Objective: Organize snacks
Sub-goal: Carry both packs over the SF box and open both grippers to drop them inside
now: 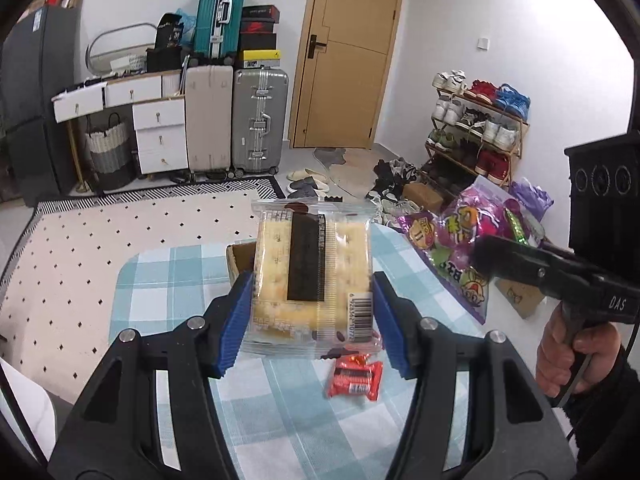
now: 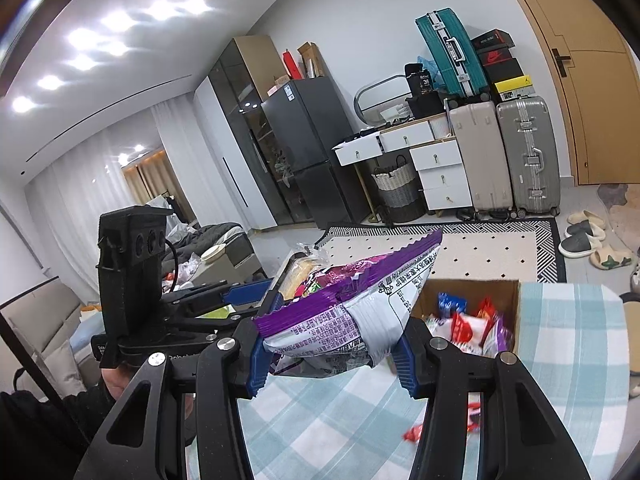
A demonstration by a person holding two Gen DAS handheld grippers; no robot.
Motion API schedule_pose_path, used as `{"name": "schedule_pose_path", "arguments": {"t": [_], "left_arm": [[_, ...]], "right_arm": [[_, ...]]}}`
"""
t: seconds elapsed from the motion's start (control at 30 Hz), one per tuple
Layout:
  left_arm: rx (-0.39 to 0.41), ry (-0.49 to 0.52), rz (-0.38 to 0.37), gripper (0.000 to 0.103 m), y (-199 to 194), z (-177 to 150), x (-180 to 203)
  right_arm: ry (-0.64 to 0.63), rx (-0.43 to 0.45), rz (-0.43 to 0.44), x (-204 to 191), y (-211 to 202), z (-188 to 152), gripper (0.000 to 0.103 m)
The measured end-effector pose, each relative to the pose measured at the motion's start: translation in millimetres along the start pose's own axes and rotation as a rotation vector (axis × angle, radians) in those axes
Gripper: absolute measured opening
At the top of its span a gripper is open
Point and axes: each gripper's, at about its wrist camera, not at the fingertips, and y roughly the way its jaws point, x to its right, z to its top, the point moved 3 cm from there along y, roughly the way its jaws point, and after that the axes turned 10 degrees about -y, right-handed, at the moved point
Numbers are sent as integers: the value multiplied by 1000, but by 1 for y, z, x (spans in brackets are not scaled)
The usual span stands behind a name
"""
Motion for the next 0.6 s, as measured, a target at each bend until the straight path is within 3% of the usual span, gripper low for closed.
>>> {"name": "schedule_pose_path", "arguments": {"t": [0.3, 0.6], "left_arm": [[-84, -21, 42, 55, 100, 59, -21], [-189, -44, 80, 55, 201, 49, -38]], "right_arm": [[76, -66, -49, 71, 52, 30, 51], [69, -196, -118, 126, 125, 14, 51]]}}
